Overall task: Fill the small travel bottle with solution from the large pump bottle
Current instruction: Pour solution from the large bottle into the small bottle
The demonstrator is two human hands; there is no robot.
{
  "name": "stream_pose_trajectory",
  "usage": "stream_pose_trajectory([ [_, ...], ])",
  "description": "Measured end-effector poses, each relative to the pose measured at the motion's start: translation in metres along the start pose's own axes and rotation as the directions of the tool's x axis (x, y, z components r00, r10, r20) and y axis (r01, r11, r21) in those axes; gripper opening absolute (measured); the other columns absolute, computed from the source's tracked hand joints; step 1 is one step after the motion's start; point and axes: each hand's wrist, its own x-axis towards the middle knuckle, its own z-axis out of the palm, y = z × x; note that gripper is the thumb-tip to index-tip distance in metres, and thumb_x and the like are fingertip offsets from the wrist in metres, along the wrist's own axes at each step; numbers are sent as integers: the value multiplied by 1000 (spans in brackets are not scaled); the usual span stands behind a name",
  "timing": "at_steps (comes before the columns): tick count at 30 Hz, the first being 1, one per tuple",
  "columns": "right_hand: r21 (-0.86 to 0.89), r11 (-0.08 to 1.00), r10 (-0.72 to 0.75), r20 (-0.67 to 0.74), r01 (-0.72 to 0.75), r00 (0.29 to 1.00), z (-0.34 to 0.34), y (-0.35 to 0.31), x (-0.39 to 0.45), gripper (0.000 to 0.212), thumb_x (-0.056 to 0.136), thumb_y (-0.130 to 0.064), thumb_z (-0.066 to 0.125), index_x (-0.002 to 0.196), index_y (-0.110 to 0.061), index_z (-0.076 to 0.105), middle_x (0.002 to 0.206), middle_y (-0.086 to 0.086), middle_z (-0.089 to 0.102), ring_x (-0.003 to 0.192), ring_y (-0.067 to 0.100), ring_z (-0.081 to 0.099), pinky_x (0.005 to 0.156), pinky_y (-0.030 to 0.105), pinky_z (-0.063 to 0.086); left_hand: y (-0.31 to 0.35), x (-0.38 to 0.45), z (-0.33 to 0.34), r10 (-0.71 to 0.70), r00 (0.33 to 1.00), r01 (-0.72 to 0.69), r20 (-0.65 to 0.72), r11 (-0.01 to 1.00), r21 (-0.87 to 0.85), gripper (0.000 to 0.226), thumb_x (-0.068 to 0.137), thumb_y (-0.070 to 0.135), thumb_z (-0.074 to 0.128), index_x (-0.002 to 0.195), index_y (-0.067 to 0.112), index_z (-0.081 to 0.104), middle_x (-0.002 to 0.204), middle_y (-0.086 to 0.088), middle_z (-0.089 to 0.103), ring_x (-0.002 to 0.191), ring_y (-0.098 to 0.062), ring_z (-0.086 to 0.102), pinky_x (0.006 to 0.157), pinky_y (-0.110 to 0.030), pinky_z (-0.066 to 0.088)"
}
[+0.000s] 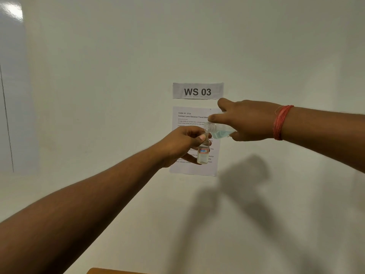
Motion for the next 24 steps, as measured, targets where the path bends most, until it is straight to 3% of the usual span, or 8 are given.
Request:
stream_pose_trajectory([
  [16, -11, 1000, -17, -15, 17, 1000, -9, -2, -3, 71, 87, -28, 62, 147, -33, 24, 126, 6, 32, 67, 21, 53, 61, 34, 51, 5, -11, -1, 11, 1000, -11, -4, 1000, -6, 25, 105, 19, 53, 124, 10, 67, 117, -9, 74, 108, -25, 72, 81, -49, 64],
  [24, -7, 1000, -17, -9, 17, 1000, -11, -3, -5, 72, 88, -29, 62, 149, -32, 22, 128, 6, 31, 63, 18, 45, 61, 32, 48, 7, -15, 0, 12, 1000, -12, -9, 1000, 5, 24, 106, 18, 52, 123, 10, 67, 116, -8, 74, 108, -24, 71, 83, -51, 63],
])
